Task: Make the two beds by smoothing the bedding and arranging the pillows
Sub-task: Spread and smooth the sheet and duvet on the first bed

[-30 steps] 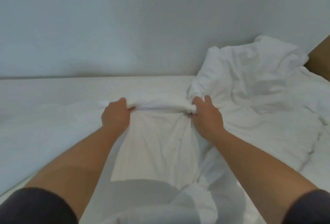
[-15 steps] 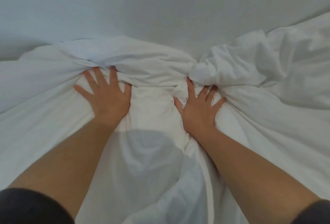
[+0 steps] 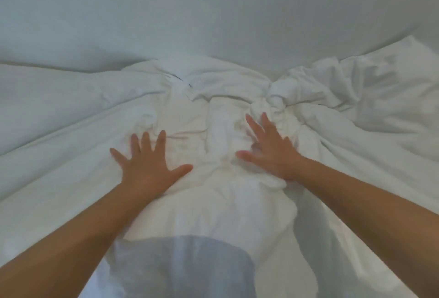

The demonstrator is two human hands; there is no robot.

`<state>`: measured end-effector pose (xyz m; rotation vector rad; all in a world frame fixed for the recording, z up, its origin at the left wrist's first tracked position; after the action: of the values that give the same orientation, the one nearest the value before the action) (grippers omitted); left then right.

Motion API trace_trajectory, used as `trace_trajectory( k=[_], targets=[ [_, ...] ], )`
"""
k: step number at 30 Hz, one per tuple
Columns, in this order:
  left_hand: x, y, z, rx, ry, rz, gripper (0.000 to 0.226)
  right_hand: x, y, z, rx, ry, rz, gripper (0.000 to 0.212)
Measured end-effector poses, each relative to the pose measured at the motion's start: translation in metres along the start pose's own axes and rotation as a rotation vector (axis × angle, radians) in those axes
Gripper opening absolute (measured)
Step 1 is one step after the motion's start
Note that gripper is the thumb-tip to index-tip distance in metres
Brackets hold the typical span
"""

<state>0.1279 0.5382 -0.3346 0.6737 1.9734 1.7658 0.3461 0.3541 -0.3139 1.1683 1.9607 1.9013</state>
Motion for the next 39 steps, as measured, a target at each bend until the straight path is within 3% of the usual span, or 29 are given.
trace_trajectory(
  k=[2, 4, 6, 10, 13, 15, 17, 21, 26, 31, 35, 39],
  targets=[
    [0.015, 0.002, -0.021, 0.038, 0.083, 0.091, 0.064, 0.018, -0.017, -0.030, -0.041, 0.194, -0.317, 0.072],
    [0.008, 0.007, -0.022, -0.016, 0.012, 0.128, 0.038, 0.026, -0.028, -0.038, -0.198, 0.217, -0.427, 0.040],
    [0.000, 0.033, 0.000, -0.151, 0.051, 0.053, 0.037, 0.040, -0.019, -0.017, -0.372, 0.161, -0.249, 0.024],
    [0.014, 0.099, 0.085, -0.435, 0.351, -0.191, 0.030, 0.079, 0.023, 0.057, -0.650, 0.070, -0.020, 0.017],
    [0.008, 0.047, 0.094, -0.338, 0.314, -0.308, 0.038, 0.070, -0.036, 0.074, -0.566, 0.071, -0.199, 0.035],
    [0.002, -0.024, 0.083, -0.324, 0.143, -0.208, 0.057, 0.051, -0.084, 0.074, -0.525, 0.101, -0.302, 0.052],
    [0.002, -0.059, 0.099, -0.396, 0.097, -0.150, 0.071, 0.041, -0.105, 0.091, -0.542, 0.122, -0.331, 0.059],
    [0.002, -0.056, 0.131, -0.368, 0.119, -0.101, 0.079, 0.042, -0.104, 0.108, -0.461, 0.142, -0.367, 0.063],
    [0.011, -0.025, 0.120, -0.027, -0.034, -0.256, 0.070, 0.039, -0.094, 0.102, -0.332, 0.095, -0.385, 0.069],
    [0.030, -0.019, 0.019, 0.150, -0.121, -0.374, 0.080, 0.051, -0.086, 0.032, -0.084, 0.081, -0.530, 0.059],
    [0.037, -0.014, -0.079, 0.261, -0.128, -0.365, 0.076, 0.052, -0.081, -0.050, 0.034, 0.078, -0.365, 0.057],
    [0.070, -0.008, -0.177, 0.164, -0.151, -0.288, 0.063, 0.055, -0.083, -0.139, 0.051, 0.046, -0.345, 0.062]
  ],
)
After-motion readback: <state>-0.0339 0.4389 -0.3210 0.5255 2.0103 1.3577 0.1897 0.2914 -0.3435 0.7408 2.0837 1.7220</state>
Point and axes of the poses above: each hand's wrist, its own z-axis towards the middle knuckle, its own y-axis out of the back of the hand, x = y × z, the point moved 1 cm from there along z, towards the middle knuckle, and after that the axes turned 9 degrees about -x, right-handed, at the moved point
